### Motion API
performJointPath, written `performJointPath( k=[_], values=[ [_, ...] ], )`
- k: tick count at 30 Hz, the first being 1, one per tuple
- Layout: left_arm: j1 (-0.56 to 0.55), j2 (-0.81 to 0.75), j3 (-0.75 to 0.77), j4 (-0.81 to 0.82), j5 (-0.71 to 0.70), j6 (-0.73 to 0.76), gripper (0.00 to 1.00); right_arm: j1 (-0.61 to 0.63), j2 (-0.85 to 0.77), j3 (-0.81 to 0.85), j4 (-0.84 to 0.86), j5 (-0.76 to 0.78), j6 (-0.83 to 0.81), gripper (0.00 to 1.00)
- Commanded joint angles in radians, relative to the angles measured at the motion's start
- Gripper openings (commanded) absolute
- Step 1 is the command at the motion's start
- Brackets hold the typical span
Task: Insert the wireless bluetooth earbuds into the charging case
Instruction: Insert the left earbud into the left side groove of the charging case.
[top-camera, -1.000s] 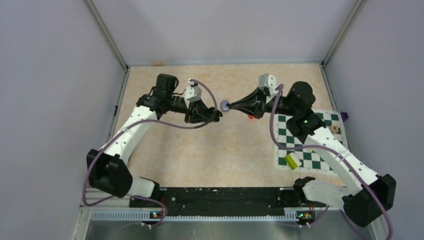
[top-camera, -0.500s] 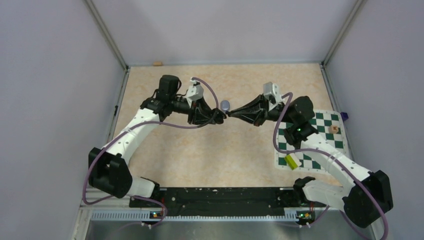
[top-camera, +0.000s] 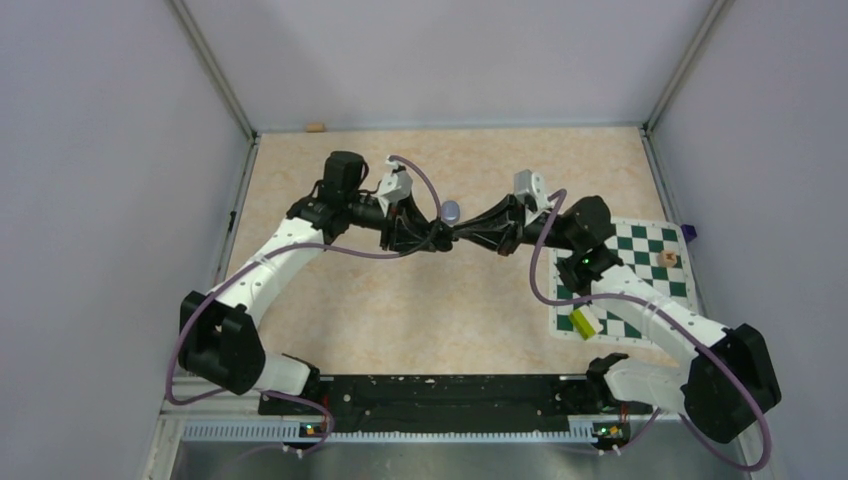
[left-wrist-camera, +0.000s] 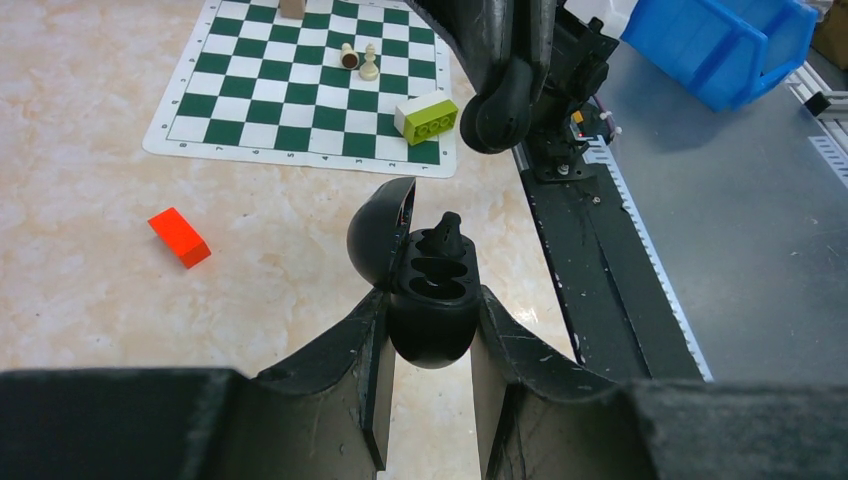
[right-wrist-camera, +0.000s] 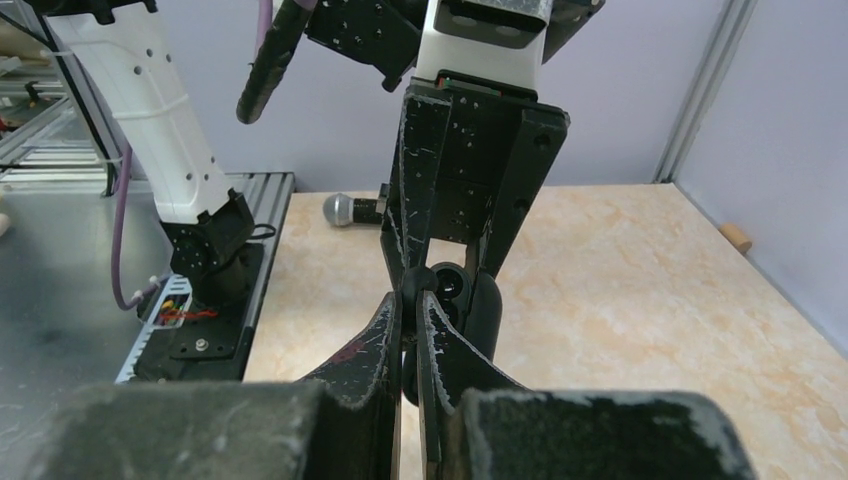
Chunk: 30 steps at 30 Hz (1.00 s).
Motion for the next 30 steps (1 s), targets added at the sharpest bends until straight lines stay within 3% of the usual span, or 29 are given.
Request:
performJointPath(
  k=[1,30],
  values=[
    [-0.012,0.014,-0.013,0.051,0.022,-0.019,0.0,0.016,0.004,-0.004,0.032,0.017,-0.039,0.05],
    [-0.027,0.019,-0.02,0.053,0.03,-0.011,0.0,0.061,0.054,-0.006,-0.036,0.048,-0.134,0.05]
  ],
)
